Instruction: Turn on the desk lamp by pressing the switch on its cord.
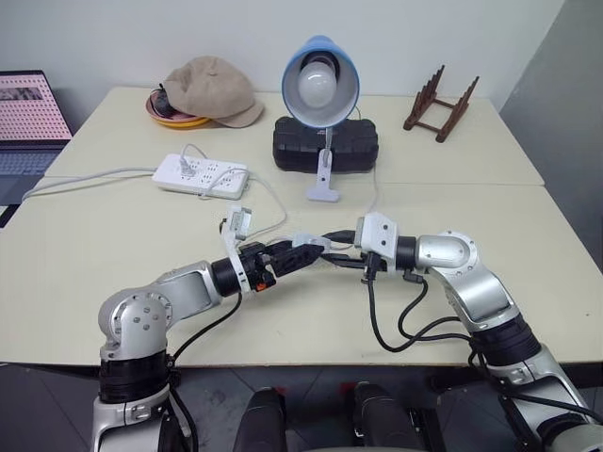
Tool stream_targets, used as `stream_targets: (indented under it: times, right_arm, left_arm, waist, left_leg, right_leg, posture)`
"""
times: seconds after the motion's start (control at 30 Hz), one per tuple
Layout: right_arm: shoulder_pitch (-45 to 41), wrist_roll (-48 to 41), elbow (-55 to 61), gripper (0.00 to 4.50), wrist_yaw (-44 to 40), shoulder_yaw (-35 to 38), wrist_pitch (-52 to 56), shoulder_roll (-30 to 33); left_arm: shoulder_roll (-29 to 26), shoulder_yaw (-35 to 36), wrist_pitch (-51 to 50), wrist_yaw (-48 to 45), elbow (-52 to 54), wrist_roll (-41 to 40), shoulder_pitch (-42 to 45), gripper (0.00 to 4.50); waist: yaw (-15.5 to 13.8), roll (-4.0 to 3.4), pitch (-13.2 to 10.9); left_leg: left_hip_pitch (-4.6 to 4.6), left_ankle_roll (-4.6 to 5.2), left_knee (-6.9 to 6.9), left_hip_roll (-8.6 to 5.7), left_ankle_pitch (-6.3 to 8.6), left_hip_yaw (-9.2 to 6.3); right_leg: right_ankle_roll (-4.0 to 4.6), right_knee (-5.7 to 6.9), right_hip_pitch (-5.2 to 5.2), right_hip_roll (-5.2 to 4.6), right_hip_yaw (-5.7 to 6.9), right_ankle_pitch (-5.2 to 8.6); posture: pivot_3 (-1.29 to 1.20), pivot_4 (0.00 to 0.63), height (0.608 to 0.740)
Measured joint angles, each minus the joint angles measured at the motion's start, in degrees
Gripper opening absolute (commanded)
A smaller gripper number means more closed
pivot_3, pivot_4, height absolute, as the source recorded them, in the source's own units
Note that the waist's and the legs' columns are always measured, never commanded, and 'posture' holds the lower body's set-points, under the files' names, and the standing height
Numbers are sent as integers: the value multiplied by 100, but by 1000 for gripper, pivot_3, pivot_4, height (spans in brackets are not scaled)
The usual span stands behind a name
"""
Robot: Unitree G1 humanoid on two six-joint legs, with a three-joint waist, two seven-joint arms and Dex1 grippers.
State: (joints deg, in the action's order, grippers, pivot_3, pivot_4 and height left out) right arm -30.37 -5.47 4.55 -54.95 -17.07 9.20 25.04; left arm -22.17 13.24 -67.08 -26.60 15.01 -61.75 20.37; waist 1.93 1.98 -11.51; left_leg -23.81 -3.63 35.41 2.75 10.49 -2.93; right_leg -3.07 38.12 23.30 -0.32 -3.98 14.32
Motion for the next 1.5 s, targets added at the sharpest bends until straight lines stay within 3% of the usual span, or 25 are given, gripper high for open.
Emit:
stream_targets:
  times: [0.23, 0.27, 0.53, 0.9, 1.17, 1.23, 1.37, 1.5]
  right_arm:
    - [57, 24, 27, 1043, 9, 0, -88, 59]
    - [57, 24, 27, 1043, 15, 0, -93, 67]
    - [56, 24, 27, 1043, 33, 0, -94, 68]
    - [47, 26, 31, 1043, 36, 1, -110, 69]
    - [38, 39, 30, 1043, 43, 0, -111, 66]
    - [39, 83, 28, 1043, 44, -3, -113, 62]
    - [2, 95, -48, 1043, 45, -3, -139, 11]
    - [-110, 153, -381, 1043, 30, -5, -277, -14]
  left_arm:
    - [-15, -4, -1, 48, -182, -116, 98, 4500]
    - [-40, -15, 7, -1, -188, -112, 98, 4114]
    - [-67, -77, 38, -129, -206, -92, 98, 2421]
    - [-83, -83, 97, -169, -229, -101, 96, 498]
    - [-99, -108, 139, -175, -227, -79, 96, 496]
    - [-141, -169, 206, -190, -208, -1, 93, 1197]
    - [-267, -172, 235, -308, -150, 4, -77, 1875]
    - [-779, -167, 251, -526, 147, 78, -427, 2729]
  waist:
    - [-1, 0, 0]
    - [-1, 0, 0]
    - [-2, 0, 0]
    - [-1, 0, 0]
    - [-2, 0, 0]
    - [-1, 0, 0]
    - [7, 0, 0]
    - [33, 0, 0]
  left_leg:
    - [0, 0, 0, -1, 0, 1]
    - [0, 0, 0, -1, 0, 1]
    - [-1, 0, 0, -1, 0, 0]
    - [-2, 0, -1, -1, 0, 0]
    - [-2, 0, -1, -1, 0, 0]
    - [-2, -1, -1, -1, 0, 1]
    - [-2, 0, -3, 0, 0, 1]
    - [0, -1, -13, 0, 0, 2]
  right_leg:
    - [0, -1, 0, 0, 0, 0]
    - [0, -1, 0, 0, 0, 0]
    - [0, -4, 0, 0, 0, 0]
    - [1, -6, 0, 0, 0, 1]
    - [1, -6, 0, 0, 0, 1]
    - [1, -6, 0, 0, 0, 1]
    - [3, -8, 2, 0, 0, 2]
    - [23, -9, 3, -1, -1, 14]
  posture:
    - [0, 150, 740]
    - [0, 150, 740]
    - [0, 150, 740]
    - [0, 150, 740]
    - [0, 150, 740]
    - [0, 150, 740]
    - [0, 150, 740]
    - [0, 150, 740]
